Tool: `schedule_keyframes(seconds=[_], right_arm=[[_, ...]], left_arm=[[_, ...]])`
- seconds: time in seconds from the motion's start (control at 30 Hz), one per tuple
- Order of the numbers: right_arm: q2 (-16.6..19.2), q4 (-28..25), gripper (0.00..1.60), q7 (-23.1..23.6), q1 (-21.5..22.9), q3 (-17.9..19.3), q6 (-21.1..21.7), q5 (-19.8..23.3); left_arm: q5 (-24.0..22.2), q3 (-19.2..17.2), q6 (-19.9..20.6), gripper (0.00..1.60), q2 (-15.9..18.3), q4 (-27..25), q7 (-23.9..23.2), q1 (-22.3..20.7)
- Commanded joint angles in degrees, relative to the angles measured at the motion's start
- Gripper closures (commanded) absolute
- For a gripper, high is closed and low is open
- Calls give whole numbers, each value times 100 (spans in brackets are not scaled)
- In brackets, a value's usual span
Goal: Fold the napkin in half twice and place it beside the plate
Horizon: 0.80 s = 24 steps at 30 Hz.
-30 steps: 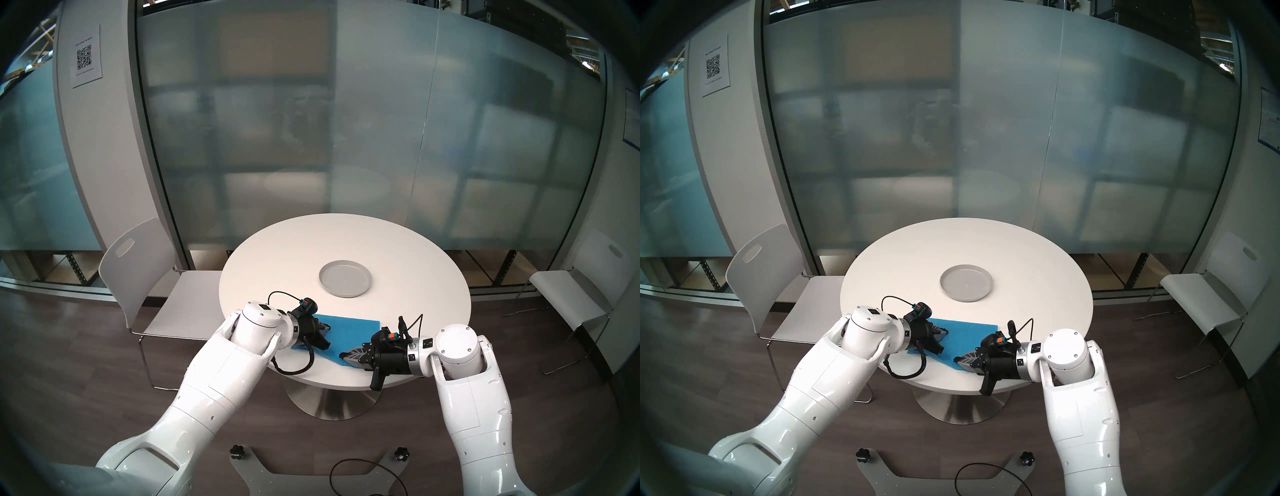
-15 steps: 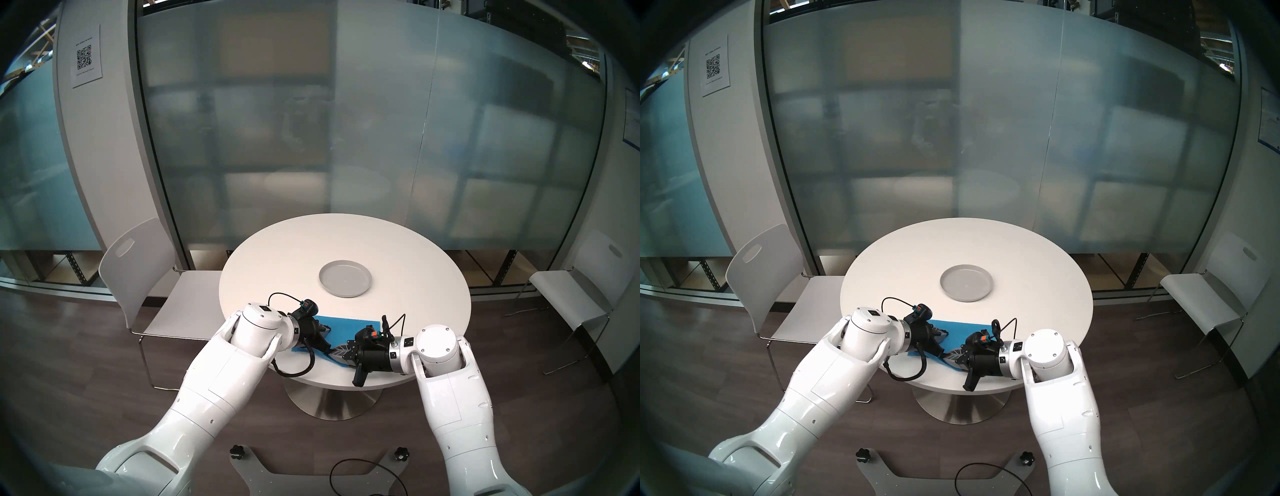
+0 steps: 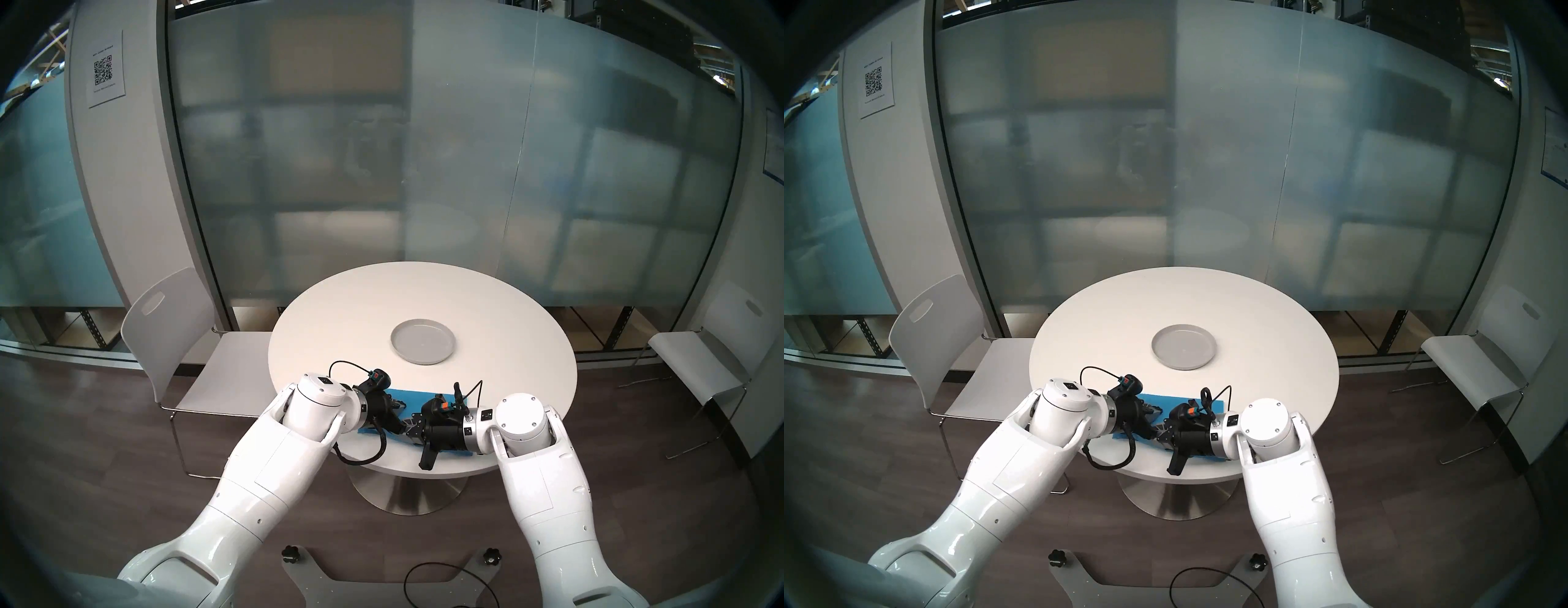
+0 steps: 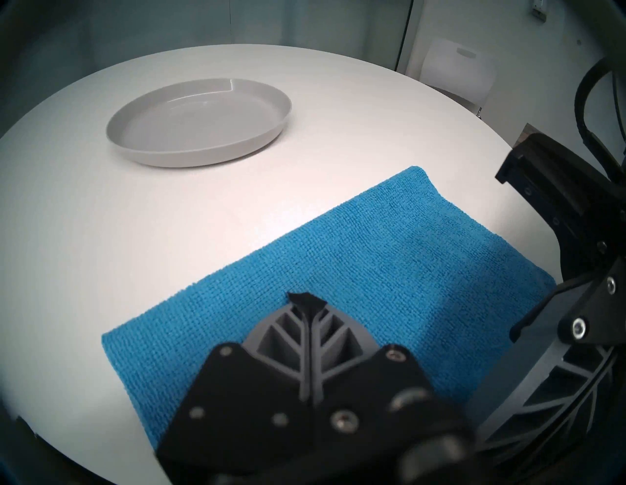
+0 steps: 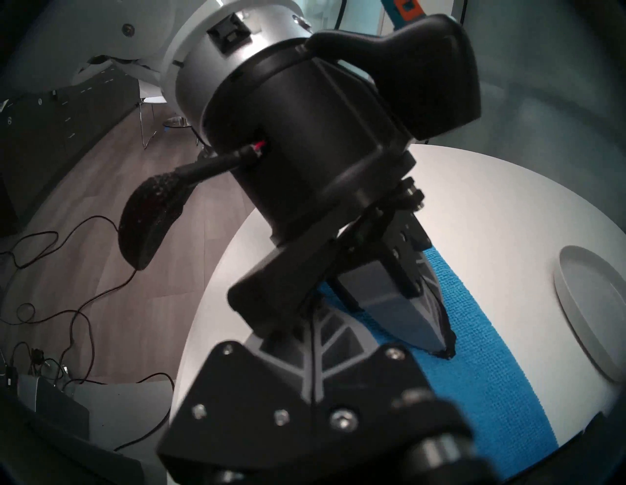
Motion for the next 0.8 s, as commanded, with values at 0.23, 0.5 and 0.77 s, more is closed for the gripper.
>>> schedule_keyframes(seconds=[0.23, 0.5, 0.77], right_arm=[[-40, -227, 160, 244, -47, -130, 48, 11], [-7, -290, 160, 297, -82, -105, 90, -20], [27, -241, 160, 255, -86, -63, 71, -90]], left_arm=[[34, 19, -19, 160, -58, 19, 21, -72], [45, 25, -42, 160, -85, 110, 38, -133], [55, -1, -51, 160, -66, 152, 24, -163]])
